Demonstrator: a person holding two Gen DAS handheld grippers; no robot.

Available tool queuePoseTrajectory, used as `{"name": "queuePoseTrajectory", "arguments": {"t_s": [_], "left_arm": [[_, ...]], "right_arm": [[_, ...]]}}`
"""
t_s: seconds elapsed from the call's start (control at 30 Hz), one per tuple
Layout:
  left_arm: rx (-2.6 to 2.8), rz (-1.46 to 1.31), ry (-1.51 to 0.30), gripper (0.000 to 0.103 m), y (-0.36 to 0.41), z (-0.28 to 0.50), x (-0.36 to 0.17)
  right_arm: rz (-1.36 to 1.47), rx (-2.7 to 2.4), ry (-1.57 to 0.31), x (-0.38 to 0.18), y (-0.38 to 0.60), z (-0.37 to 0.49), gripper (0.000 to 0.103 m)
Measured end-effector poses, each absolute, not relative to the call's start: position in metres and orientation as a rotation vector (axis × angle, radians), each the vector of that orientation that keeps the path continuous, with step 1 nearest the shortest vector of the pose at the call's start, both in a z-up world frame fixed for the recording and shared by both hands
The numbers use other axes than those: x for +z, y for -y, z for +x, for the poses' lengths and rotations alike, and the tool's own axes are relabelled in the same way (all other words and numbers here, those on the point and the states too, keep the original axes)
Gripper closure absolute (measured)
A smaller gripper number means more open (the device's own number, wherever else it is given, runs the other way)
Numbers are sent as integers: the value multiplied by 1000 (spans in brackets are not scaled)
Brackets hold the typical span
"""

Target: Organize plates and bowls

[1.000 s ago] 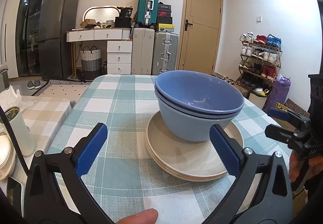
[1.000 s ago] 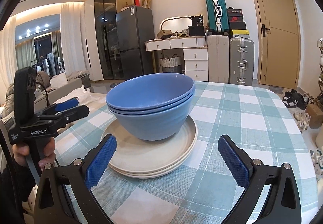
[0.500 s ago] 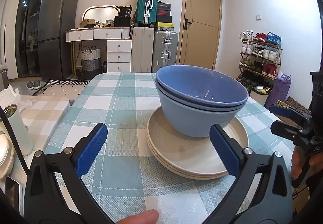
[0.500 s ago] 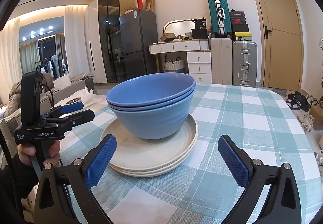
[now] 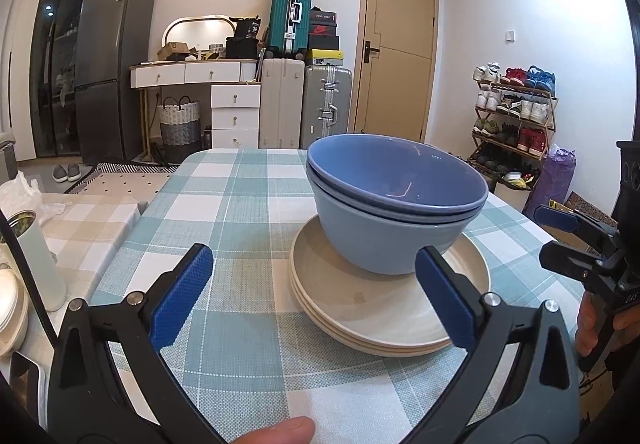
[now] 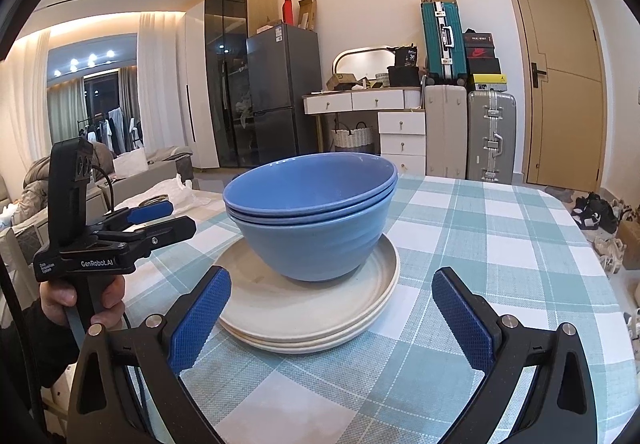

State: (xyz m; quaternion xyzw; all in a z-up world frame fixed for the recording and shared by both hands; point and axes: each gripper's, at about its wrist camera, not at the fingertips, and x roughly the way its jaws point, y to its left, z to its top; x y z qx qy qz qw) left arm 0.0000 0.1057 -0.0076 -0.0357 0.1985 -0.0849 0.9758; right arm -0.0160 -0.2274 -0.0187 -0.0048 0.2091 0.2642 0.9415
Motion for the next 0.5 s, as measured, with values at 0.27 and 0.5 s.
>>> {"name": "queuePoseTrajectory", "arguments": {"t_s": [0.27, 0.5], "left_arm": [[-170, -70, -399, 2, -105, -3, -6], [-171, -66, -397, 2, -105, -1, -7]], "right_arm": [[-35, 537, -415, -19, 225, -19, 1], [-38, 539, -412, -20, 224, -20, 1]]}}
